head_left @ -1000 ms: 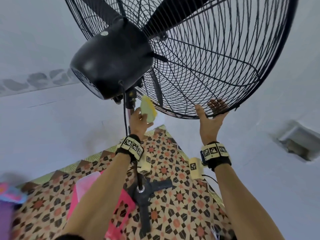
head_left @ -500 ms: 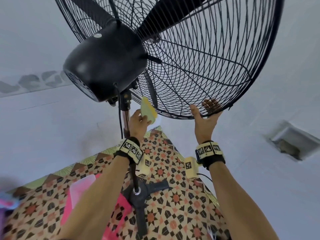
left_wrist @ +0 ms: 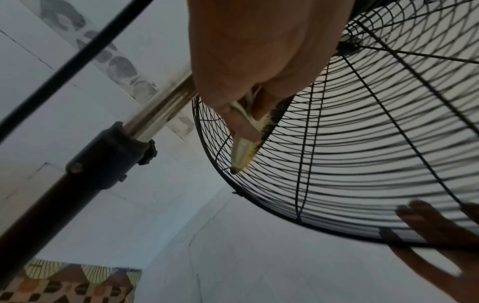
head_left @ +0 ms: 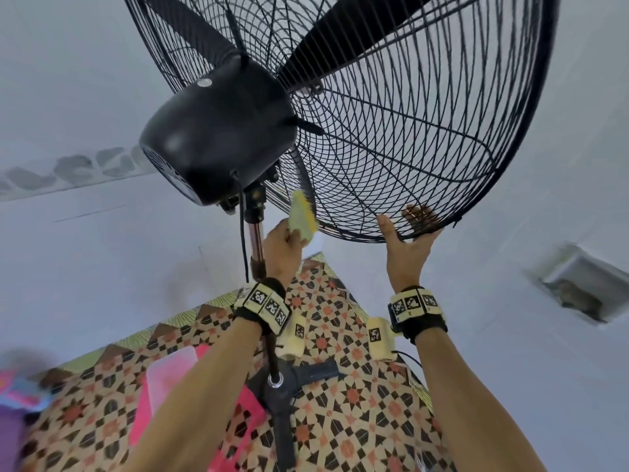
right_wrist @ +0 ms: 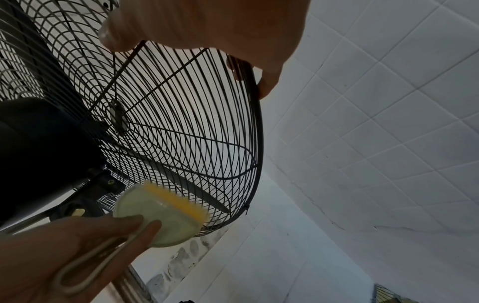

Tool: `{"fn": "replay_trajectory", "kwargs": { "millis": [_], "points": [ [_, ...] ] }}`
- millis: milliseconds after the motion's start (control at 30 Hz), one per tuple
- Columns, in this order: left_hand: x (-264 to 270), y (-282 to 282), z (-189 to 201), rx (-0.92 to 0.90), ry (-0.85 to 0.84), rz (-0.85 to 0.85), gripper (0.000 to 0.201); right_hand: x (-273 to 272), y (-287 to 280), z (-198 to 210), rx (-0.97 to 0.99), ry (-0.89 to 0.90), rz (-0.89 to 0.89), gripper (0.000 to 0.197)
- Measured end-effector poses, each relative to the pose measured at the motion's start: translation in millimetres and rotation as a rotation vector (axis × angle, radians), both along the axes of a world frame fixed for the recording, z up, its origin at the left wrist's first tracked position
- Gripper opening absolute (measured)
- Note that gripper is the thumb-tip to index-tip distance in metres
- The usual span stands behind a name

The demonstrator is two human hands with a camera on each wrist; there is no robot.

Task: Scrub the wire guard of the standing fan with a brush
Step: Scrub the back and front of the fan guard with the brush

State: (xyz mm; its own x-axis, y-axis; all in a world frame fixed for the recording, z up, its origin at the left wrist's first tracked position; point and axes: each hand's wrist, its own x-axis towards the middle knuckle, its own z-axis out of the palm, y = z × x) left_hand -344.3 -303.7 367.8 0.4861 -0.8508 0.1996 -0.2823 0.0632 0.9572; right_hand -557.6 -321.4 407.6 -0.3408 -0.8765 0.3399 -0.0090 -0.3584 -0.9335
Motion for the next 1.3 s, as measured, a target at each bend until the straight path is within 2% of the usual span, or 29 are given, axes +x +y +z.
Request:
{"fn": "replay_trajectory", "kwargs": {
  "millis": [67,100,200,267,433,467,533,600,667,733,867,1033,1100,1233,1300],
  "points": [
    [7,12,0,-0.001,-0.045,-0.107,0.026,1,0,1,-0.009,0.0,0.006,0.111],
    [16,13,2,0.017,-0.061,-0.103,0.026,2,0,2,-0.012,0.002,0.013,0.111],
    [37,-2,12,0.083,0.022,0.065,0.029,2,0,3,-0.023,0.011,0.027,0.113],
    [30,-8,19,0.074,0.121,0.1,0.032,1,-1,5,-0.025,0.013,0.028,0.112],
    [11,13,20,0.054,0.177,-0.144,0.033,0,3,5,-0.01,-0.005,0.02,0.117],
    [14,15,21,0.054,0.18,-0.153,0.033,1,4,4,-0.007,-0.007,0.016,0.119],
    [23,13,26,0.051,0.192,-0.045,0.032,2,4,3,-0.013,0.004,0.015,0.118],
    [28,6,31,0.045,0.161,0.091,0.032,2,2,4,-0.005,0.01,0.013,0.112],
    [22,1,39,0.048,0.059,0.137,0.035,1,1,6,-0.007,0.014,0.007,0.106],
    [8,4,41,0.032,-0.002,0.094,0.036,0,0,5,-0.009,0.013,0.007,0.099],
    [3,26,31,-0.031,-0.035,-0.123,0.033,1,3,6,-0.02,0.003,0.0,0.097],
    [24,18,53,0.019,0.011,0.098,0.042,4,4,7,-0.027,0.018,0.009,0.098],
    [16,15,56,-0.025,0.009,0.051,0.047,2,3,8,-0.024,0.016,0.014,0.097],
    [3,31,48,-0.085,0.037,-0.079,0.041,-1,3,6,-0.028,0.009,0.008,0.096],
    [11,34,50,-0.092,0.043,-0.074,0.041,0,5,5,-0.034,0.009,0.013,0.097]
  ]
}}
